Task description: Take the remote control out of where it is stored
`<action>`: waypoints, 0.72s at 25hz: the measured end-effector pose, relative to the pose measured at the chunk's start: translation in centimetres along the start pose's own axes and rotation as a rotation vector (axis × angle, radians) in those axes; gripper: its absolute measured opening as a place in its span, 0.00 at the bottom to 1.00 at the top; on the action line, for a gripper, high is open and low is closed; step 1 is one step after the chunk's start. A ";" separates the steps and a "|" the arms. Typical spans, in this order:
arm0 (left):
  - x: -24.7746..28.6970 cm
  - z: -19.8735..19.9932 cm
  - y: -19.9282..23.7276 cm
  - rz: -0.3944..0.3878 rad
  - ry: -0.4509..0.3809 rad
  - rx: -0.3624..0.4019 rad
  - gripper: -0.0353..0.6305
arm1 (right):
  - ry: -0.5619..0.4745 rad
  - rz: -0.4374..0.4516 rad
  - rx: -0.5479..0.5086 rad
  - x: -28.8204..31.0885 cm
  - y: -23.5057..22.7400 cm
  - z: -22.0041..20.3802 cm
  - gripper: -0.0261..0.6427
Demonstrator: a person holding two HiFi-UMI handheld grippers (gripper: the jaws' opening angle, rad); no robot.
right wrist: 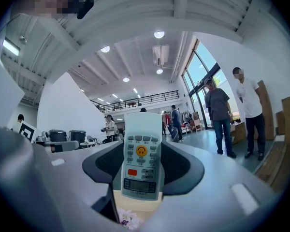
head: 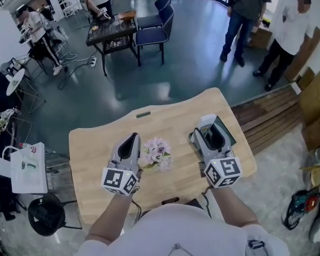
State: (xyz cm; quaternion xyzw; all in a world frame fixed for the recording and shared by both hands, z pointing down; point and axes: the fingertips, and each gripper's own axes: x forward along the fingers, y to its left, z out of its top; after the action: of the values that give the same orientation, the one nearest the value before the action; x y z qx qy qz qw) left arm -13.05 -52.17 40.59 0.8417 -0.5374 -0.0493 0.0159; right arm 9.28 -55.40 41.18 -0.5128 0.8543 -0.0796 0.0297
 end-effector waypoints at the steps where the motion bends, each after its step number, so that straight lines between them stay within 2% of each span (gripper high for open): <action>1: -0.1 0.0 0.2 0.004 0.000 0.000 0.05 | -0.005 0.005 -0.002 0.1 0.2 0.2 0.44; 18: -1.1 0.0 1.0 0.027 0.000 -0.010 0.05 | -0.004 0.031 0.001 0.5 1.7 0.4 0.44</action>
State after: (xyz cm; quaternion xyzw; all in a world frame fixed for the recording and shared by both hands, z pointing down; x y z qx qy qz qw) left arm -14.43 -51.62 40.75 0.8343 -0.5485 -0.0517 0.0210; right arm 7.60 -55.06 40.56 -0.4995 0.8621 -0.0782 0.0329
